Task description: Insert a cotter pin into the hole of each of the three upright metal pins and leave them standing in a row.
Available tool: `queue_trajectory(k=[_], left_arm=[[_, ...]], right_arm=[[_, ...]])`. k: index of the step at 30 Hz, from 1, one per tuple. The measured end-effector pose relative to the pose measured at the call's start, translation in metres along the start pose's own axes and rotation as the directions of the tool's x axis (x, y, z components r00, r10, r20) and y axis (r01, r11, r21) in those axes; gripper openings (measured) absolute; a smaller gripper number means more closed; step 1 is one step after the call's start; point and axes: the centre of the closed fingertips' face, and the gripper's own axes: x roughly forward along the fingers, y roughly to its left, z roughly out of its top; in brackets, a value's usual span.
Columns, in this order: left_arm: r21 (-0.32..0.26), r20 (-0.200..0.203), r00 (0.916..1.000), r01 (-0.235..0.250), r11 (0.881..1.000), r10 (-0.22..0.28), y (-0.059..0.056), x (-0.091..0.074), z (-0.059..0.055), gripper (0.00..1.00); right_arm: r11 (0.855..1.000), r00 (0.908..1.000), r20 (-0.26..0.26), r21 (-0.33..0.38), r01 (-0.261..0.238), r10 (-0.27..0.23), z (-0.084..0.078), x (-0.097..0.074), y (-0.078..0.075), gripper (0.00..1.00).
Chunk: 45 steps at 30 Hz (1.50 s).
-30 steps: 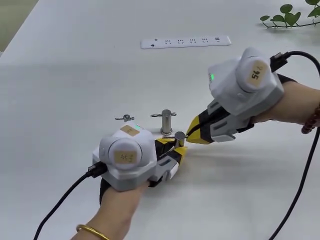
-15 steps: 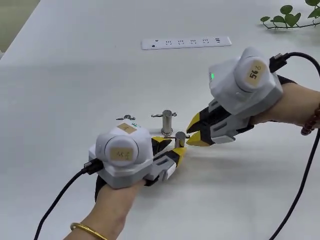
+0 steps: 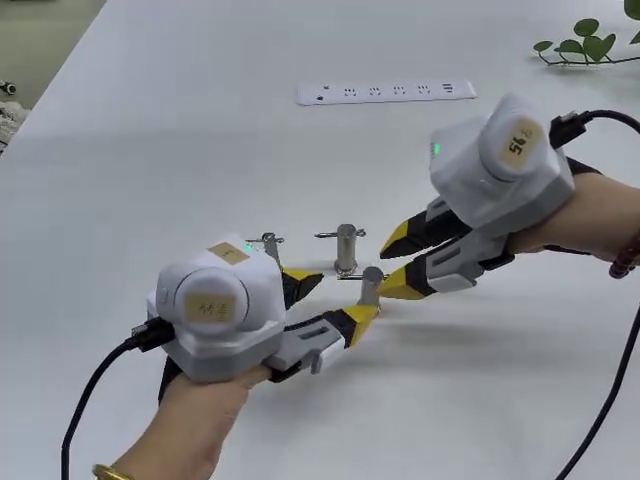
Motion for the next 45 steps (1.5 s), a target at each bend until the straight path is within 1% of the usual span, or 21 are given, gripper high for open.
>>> queue_trajectory(k=[2, 4, 9, 13, 15, 18, 21, 23, 26, 29, 32, 33, 35, 40, 43, 45], left_arm=[[0.027, -0.004, 1.0, -0.008, 1.0, 0.008, -0.001, -0.005, 0.002, 0.43], [0.031, -0.004, 1.0, -0.008, 0.999, 0.008, -0.001, -0.008, 0.004, 0.46], [0.008, 0.025, 0.9996, -0.015, 1.0, 0.015, -0.001, -0.019, 0.012, 0.52], [-0.014, 0.032, 0.9989, -0.034, 0.999, 0.035, 0.004, -0.027, 0.015, 0.56], [-0.014, 0.04, 0.9983, -0.041, 0.999, 0.042, 0.006, -0.031, 0.017, 0.59], [-0.023, 0.04, 0.9979, -0.051, 0.998, 0.052, 0.007, -0.036, 0.018, 0.61], [-0.029, 0.048, 0.9963, -0.069, 0.997, 0.07, 0.01, -0.04, 0.019, 0.67], [-0.034, 0.046, 0.9957, -0.079, 0.996, 0.08, 0.011, -0.043, 0.019, 0.69], [-0.024, 0.045, 0.9948, -0.091, 0.996, 0.092, 0.013, -0.047, 0.018, 0.71], [0.009, 0.041, 0.9947, -0.095, 0.995, 0.094, 0.014, -0.051, 0.018, 0.74], [0.024, 0.045, 0.994, -0.101, 0.995, 0.1, 0.015, -0.056, 0.018, 0.77], [0.024, 0.053, 0.9935, -0.102, 0.995, 0.1, 0.016, -0.058, 0.019, 0.78], [0.019, 0.056, 0.9928, -0.107, 0.994, 0.106, 0.018, -0.06, 0.019, 0.81], [0.019, 0.046, 0.991, -0.126, 0.992, 0.126, 0.022, -0.067, 0.017, 0.83], [0.018, 0.036, 0.9896, -0.14, 0.99, 0.139, 0.025, -0.071, 0.013, 0.83], [0.02, 0.036, 0.9883, -0.149, 0.989, 0.148, 0.027, -0.074, 0.012, 0.83]], right_arm=[[1.0, 1.0, 0.006, 0.004, -0.002, 0.002, 0.001, 0.001, 0.001, 0.21], [1.0, 1.0, 0.004, -0.001, -0.005, 0.005, 0.002, 0.003, 0.003, 0.21], [1.0, 0.9999, 0.004, -0.002, -0.014, 0.014, 0.005, 0.009, 0.007, 0.21], [1.0, 0.9999, -0.001, -0.016, -0.013, 0.013, 0.006, 0.011, 0.008, 0.2], [1.0, 0.9999, -0.004, -0.021, -0.016, 0.016, 0.007, 0.013, 0.009, 0.2], [0.999, 0.9998, -0.015, -0.031, -0.016, 0.015, 0.007, 0.015, 0.009, 0.19], [0.999, 0.9996, -0.021, -0.036, -0.018, 0.017, 0.006, 0.017, 0.01, 0.18], [0.999, 0.9995, -0.024, -0.038, -0.019, 0.018, 0.006, 0.019, 0.01, 0.17], [0.999, 0.9992, -0.037, -0.048, -0.017, 0.015, 0.002, 0.021, 0.009, 0.16], [0.999, 0.9992, -0.033, -0.046, -0.023, 0.022, 0.002, 0.022, 0.009, 0.12], [0.999, 0.9992, -0.034, -0.049, -0.024, 0.023, 0.002, 0.023, 0.009, 0.11], [0.998, 0.9992, -0.033, -0.049, -0.025, 0.024, 0.001, 0.024, 0.009, 0.11], [0.998, 0.9992, -0.034, -0.051, -0.022, 0.021, 0.001, 0.025, 0.007, 0.1], [0.999, 0.9991, -0.033, -0.044, -0.028, 0.026, 0.0, 0.025, 0.008, 0.1], [0.998, 0.999, -0.032, -0.049, -0.032, 0.03, 0.0, 0.024, 0.009, 0.09], [0.998, 0.999, -0.033, -0.052, -0.032, 0.03, -0.001, 0.025, 0.007, 0.09]])
